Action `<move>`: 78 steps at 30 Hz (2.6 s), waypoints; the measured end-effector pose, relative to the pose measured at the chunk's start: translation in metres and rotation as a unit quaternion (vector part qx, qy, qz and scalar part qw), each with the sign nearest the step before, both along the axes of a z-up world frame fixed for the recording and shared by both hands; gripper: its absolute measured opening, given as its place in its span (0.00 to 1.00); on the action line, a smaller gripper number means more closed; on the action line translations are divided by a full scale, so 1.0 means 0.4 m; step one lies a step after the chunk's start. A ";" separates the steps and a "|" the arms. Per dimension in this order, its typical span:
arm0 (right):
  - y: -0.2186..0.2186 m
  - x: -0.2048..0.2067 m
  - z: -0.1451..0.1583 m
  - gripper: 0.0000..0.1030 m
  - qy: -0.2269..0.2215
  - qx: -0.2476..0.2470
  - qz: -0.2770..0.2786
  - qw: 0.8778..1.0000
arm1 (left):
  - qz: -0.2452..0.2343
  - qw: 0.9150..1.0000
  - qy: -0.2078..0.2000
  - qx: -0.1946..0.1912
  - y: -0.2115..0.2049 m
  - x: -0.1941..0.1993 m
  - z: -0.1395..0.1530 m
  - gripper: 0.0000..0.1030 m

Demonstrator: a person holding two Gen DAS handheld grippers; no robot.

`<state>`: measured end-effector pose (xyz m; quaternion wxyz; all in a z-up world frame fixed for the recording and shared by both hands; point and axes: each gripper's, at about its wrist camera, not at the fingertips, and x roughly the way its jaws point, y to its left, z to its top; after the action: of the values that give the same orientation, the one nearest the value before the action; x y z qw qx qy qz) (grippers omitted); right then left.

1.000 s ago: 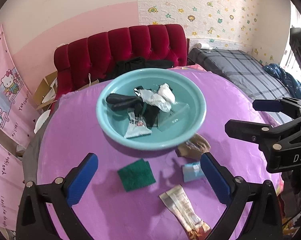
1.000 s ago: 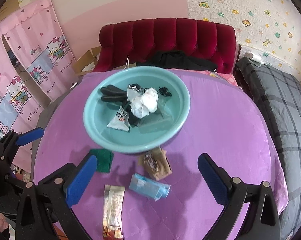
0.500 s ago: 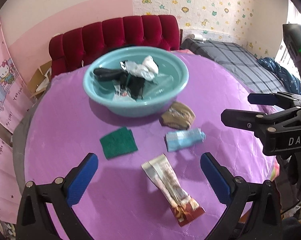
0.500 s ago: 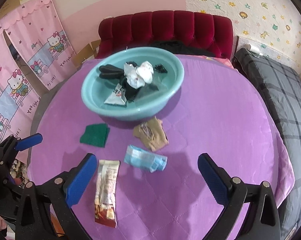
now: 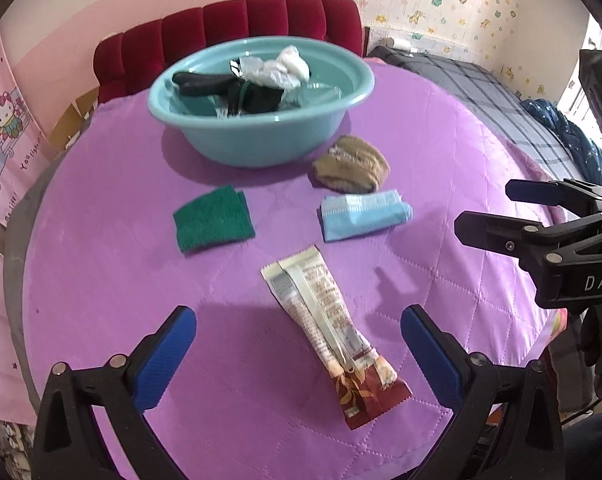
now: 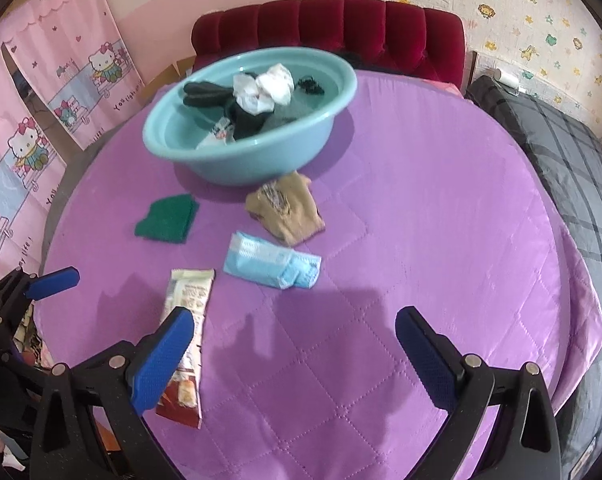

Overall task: Organize soft objects
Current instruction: 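Withdraw both tools from the basin toward the snack bar wrapper and mask, then grasp the snack bar wrapper with the left tool while the right tool grasps the blue mask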

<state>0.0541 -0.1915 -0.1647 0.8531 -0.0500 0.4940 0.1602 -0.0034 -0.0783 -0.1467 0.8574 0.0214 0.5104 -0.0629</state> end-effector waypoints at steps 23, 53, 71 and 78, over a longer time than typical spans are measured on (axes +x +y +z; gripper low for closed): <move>-0.034 0.024 -0.098 1.00 0.036 -0.003 0.009 0.999 | 0.033 0.997 0.072 -0.020 -0.033 0.065 -0.133 0.86; 0.049 0.106 -0.134 1.00 0.057 0.003 0.049 0.997 | 0.030 0.997 0.055 -0.055 0.057 0.059 -0.069 0.23; 0.164 0.172 -0.200 0.11 0.100 -0.031 0.075 0.992 | 0.013 0.997 0.050 -0.057 0.111 0.104 -0.070 0.23; 0.166 0.137 -0.171 0.09 0.111 -0.012 0.066 0.992 | 0.004 0.997 0.051 -0.059 0.118 0.101 -0.049 0.23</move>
<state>0.1087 -0.1252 -0.2330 0.7798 -0.0750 0.5833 0.2146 0.0369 -0.0312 -0.1664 0.8305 -0.0339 0.5485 -0.0906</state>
